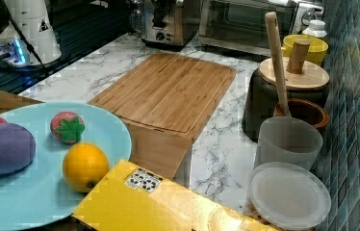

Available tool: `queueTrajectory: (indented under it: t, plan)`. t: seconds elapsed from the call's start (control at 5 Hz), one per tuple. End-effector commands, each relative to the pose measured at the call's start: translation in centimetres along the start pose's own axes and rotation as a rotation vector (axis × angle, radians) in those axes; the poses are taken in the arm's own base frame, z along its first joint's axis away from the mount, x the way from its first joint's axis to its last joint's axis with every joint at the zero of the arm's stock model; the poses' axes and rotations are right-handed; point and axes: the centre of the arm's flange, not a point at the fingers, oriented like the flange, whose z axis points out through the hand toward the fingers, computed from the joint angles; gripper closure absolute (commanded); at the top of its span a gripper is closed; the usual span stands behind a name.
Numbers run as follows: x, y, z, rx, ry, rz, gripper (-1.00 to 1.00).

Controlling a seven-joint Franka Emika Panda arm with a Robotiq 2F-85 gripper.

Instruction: Turn on the toaster.

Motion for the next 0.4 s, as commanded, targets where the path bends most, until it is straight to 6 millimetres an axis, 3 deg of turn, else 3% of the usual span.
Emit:
queueTrajectory:
  t: [0.2,0.4]
  plan:
    - [2.96,4.79,4.06,-0.009,0.033,0.152,1.0]
    - [2.97,4.79,4.05,-0.009,0.033,0.152,1.0]
